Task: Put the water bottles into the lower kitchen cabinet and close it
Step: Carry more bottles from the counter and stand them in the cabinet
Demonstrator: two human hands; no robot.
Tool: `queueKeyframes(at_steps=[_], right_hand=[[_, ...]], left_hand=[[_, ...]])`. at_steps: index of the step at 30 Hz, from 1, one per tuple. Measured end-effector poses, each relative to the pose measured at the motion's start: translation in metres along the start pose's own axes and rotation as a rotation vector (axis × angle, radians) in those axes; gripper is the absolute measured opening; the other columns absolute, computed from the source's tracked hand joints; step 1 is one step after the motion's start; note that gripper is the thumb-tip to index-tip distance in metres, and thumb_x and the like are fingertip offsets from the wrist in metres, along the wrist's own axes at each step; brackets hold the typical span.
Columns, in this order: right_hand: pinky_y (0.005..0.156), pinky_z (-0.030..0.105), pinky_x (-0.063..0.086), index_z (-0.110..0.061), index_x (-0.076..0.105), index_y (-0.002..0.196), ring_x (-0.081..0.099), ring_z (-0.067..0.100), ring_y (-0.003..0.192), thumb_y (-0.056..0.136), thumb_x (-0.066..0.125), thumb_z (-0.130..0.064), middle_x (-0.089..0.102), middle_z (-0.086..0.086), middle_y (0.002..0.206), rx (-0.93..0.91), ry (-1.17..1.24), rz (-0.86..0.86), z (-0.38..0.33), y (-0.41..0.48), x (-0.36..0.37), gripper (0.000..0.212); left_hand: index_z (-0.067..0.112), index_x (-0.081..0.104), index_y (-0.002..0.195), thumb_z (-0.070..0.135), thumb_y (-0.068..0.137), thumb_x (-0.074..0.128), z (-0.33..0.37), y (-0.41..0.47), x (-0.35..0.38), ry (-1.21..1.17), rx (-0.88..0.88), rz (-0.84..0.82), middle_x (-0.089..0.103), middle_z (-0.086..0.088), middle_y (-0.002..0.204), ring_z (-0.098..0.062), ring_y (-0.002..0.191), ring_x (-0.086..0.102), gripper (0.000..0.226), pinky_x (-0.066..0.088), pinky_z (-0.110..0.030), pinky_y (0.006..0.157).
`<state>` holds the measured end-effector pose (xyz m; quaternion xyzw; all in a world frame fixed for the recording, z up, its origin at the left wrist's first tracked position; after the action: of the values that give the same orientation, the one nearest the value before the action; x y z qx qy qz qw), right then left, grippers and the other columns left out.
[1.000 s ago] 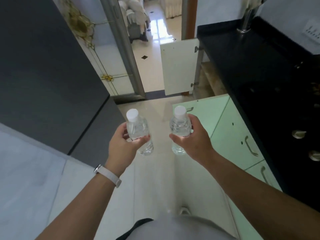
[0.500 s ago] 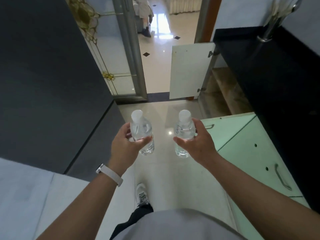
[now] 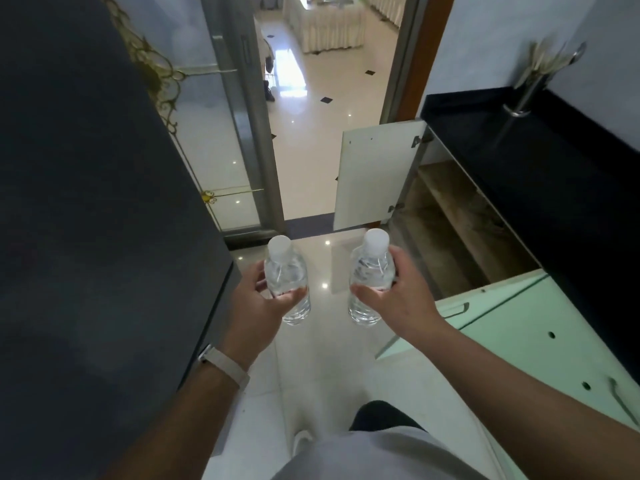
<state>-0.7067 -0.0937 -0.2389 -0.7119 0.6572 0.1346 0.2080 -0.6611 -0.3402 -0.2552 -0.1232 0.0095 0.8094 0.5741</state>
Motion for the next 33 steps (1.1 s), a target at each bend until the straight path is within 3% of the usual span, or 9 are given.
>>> queueKeyframes(at_steps=[4, 6, 9, 15, 22, 27, 31, 33], right_hand=[[0.076, 0.021, 0.046, -0.041, 0.047, 0.119, 0.059, -0.002, 0.090, 0.072, 0.086, -0.031, 0.059, -0.023, 0.104, 0.020, 0.013, 0.007, 0.004, 0.037, 0.003, 0.063], [0.078, 0.025, 0.050, -0.040, 0.049, 0.118, 0.060, 0.001, 0.090, 0.071, 0.087, -0.032, 0.060, -0.021, 0.103, 0.038, 0.023, 0.018, 0.010, 0.061, 0.004, 0.061], [0.084, 0.039, 0.056, -0.042, 0.051, 0.116, 0.063, 0.006, 0.091, 0.068, 0.086, -0.037, 0.063, -0.020, 0.102, 0.057, 0.056, 0.034, 0.020, 0.107, 0.006, 0.059], [0.084, 0.044, 0.057, -0.041, 0.051, 0.116, 0.065, 0.007, 0.092, 0.066, 0.085, -0.040, 0.065, -0.017, 0.103, 0.065, 0.152, 0.068, 0.026, 0.203, -0.016, 0.060], [0.087, 0.043, 0.056, -0.048, 0.050, 0.109, 0.063, 0.002, 0.093, 0.069, 0.086, -0.029, 0.063, -0.027, 0.100, 0.080, 0.209, 0.152, 0.037, 0.292, -0.070, 0.057], [0.087, 0.046, 0.056, -0.041, 0.053, 0.113, 0.065, 0.006, 0.094, 0.066, 0.084, -0.033, 0.065, -0.019, 0.102, 0.123, 0.264, 0.275, 0.052, 0.317, -0.112, 0.057], [0.079, 0.023, 0.054, -0.042, 0.053, 0.100, 0.063, 0.000, 0.087, 0.069, 0.085, -0.022, 0.063, -0.023, 0.096, 0.156, 0.264, 0.400, 0.063, 0.326, -0.144, 0.049], [0.073, 0.012, 0.049, -0.039, 0.053, 0.101, 0.063, -0.001, 0.086, 0.071, 0.085, -0.019, 0.063, -0.022, 0.097, 0.178, 0.254, 0.453, 0.068, 0.330, -0.156, 0.047]], left_hand=[[0.039, 0.062, 0.108, 0.011, 0.069, 0.091, -0.002, 0.044, 0.011, 0.016, -0.019, -0.042, 0.068, 0.010, 0.110, -0.016, 0.102, 0.065, 0.056, 0.056, -0.039, 0.088], [0.043, 0.060, 0.105, 0.011, 0.071, 0.090, 0.000, 0.068, 0.021, 0.034, -0.021, -0.068, 0.067, 0.011, 0.110, -0.014, 0.103, 0.064, 0.056, 0.055, -0.039, 0.089], [0.040, 0.060, 0.114, 0.015, 0.071, 0.091, 0.006, 0.110, 0.040, 0.066, -0.016, -0.094, 0.067, 0.011, 0.112, -0.014, 0.105, 0.064, 0.058, 0.055, -0.036, 0.088], [0.040, 0.060, 0.121, 0.039, 0.065, 0.094, 0.027, 0.210, 0.093, 0.203, -0.023, -0.165, 0.068, 0.013, 0.114, -0.014, 0.106, 0.066, 0.066, 0.057, -0.046, 0.092], [0.044, 0.061, 0.113, 0.038, 0.065, 0.094, 0.066, 0.299, 0.175, 0.251, 0.011, -0.264, 0.070, 0.011, 0.110, -0.014, 0.103, 0.067, 0.059, 0.058, -0.046, 0.090], [0.039, 0.060, 0.109, 0.023, 0.066, 0.095, 0.089, 0.340, 0.230, 0.274, 0.028, -0.333, 0.071, 0.006, 0.105, -0.016, 0.097, 0.069, 0.058, 0.059, -0.046, 0.091], [0.038, 0.065, 0.109, 0.035, 0.056, 0.096, 0.101, 0.368, 0.278, 0.280, 0.040, -0.419, 0.073, 0.011, 0.097, -0.010, 0.094, 0.070, 0.061, 0.060, -0.049, 0.085], [0.038, 0.066, 0.109, 0.033, 0.057, 0.096, 0.104, 0.381, 0.301, 0.287, 0.057, -0.468, 0.073, 0.015, 0.096, -0.001, 0.090, 0.068, 0.061, 0.060, -0.044, 0.084]])
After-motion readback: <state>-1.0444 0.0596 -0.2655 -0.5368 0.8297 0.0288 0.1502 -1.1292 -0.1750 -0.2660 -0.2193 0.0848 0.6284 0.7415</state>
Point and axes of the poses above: each hand's wrist, its own y-axis towards the middle knuckle, its own x-axis out of the palm, z = x × y, the point moved 7 cm from there along y, towards the middle knuckle
